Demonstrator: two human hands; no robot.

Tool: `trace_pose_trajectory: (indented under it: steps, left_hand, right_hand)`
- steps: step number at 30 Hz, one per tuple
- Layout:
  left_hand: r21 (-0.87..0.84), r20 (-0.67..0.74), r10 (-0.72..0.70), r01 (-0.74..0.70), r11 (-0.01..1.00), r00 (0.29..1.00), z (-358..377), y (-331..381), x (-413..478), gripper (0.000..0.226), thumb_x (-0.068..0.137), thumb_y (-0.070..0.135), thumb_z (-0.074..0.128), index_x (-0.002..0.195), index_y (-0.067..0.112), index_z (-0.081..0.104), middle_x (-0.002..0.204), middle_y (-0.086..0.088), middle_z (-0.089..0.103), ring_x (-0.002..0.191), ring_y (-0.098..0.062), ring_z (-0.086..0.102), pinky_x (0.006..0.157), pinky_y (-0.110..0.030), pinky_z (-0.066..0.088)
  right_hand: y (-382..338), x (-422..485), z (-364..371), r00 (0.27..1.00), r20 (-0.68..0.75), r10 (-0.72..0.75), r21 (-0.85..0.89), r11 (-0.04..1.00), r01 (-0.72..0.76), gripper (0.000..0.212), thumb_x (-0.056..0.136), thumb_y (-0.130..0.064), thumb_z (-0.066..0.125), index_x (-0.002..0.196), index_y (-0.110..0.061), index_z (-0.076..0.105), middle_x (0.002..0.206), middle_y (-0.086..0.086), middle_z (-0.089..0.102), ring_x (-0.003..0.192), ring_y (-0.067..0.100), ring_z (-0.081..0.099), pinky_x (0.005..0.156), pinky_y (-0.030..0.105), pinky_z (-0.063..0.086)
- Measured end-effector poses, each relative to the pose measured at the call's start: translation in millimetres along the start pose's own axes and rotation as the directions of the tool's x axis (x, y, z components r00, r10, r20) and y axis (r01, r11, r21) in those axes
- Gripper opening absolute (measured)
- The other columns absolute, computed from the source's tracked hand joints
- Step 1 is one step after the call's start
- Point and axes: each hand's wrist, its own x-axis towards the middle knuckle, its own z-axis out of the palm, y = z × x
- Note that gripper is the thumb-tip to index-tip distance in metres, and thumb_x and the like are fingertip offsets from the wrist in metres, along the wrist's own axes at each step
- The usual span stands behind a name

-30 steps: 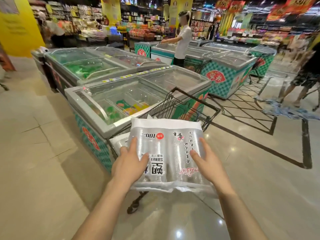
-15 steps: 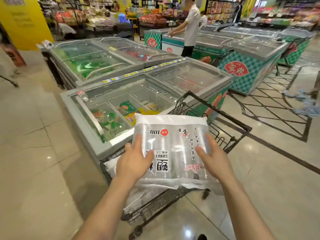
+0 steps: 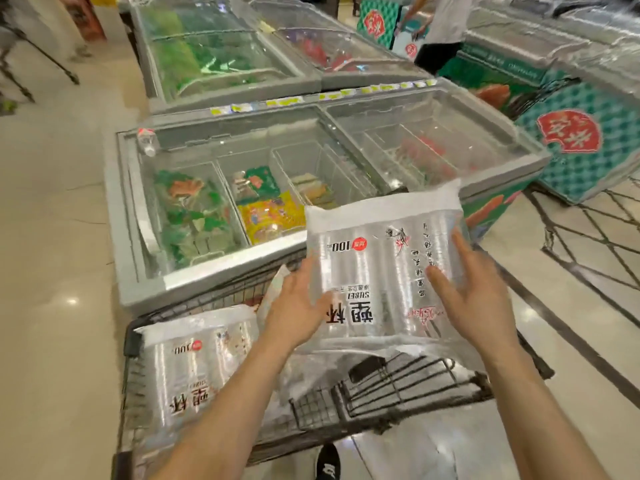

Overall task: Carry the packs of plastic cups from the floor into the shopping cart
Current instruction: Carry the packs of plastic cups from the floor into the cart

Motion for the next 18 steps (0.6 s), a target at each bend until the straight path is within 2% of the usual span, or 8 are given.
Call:
trace_pose_trajectory:
  steps: [2,5,10,14,18]
  left_hand:
    - [0.048,0.016,-0.079,0.078,0.996,0.997,19,-8,23,0.076,0.095,0.045,0.051,0.156,0.026,0.010,0.157,-0.011,0.027,0.142,-0.024,0.029,0.105,-0.036,0.034]
    - [0.164,0.066,-0.196,0.183,0.969,0.978,46,-25,51,0.071,0.096,0.045,0.048,0.155,0.024,0.015,0.153,-0.016,0.030,0.136,-0.031,0.038,0.102,-0.038,0.037]
    - [0.331,0.171,-0.429,0.359,0.873,0.887,90,-56,75,0.068,0.093,0.044,0.048,0.152,0.027,0.021,0.158,-0.016,0.015,0.135,-0.039,0.036,0.103,-0.045,0.037]
    - [0.352,0.232,-0.514,0.421,0.836,0.826,113,-76,69,0.068,0.092,0.044,0.049,0.151,0.022,0.023,0.157,-0.017,0.018,0.131,-0.037,0.043,0.102,-0.043,0.038]
    - [0.350,0.234,-0.509,0.417,0.839,0.828,121,-84,64,0.069,0.091,0.044,0.051,0.150,0.020,0.025,0.157,-0.020,0.020,0.142,-0.034,0.027,0.110,-0.044,0.030]
  right_hand:
    - [10,26,4,0.999,0.028,-0.029,-0.100,0.994,0.032,0.067,0.093,-0.052,0.052,0.151,-0.031,0.028,0.144,0.015,0.042,0.127,0.031,0.045,0.093,0.042,0.045]
    - [24,60,19,0.992,0.105,-0.063,-0.249,0.965,0.088,0.064,0.092,-0.052,0.051,0.149,-0.035,0.026,0.139,0.018,0.041,0.117,0.038,0.051,0.081,0.047,0.051]
    - [43,91,63,0.972,0.211,-0.101,-0.418,0.890,0.183,0.065,0.093,-0.050,0.052,0.150,-0.033,0.025,0.137,0.020,0.039,0.108,0.041,0.051,0.074,0.045,0.051]
    - [50,89,115,0.954,0.292,-0.062,-0.476,0.856,0.202,0.068,0.094,-0.051,0.051,0.152,-0.033,0.023,0.145,0.022,0.033,0.113,0.040,0.048,0.082,0.048,0.049]
    - [53,85,151,0.937,0.350,-0.008,-0.506,0.840,0.197,0.077,0.089,-0.047,0.057,0.153,-0.031,0.019,0.147,0.025,0.033,0.124,0.040,0.041,0.092,0.049,0.041]
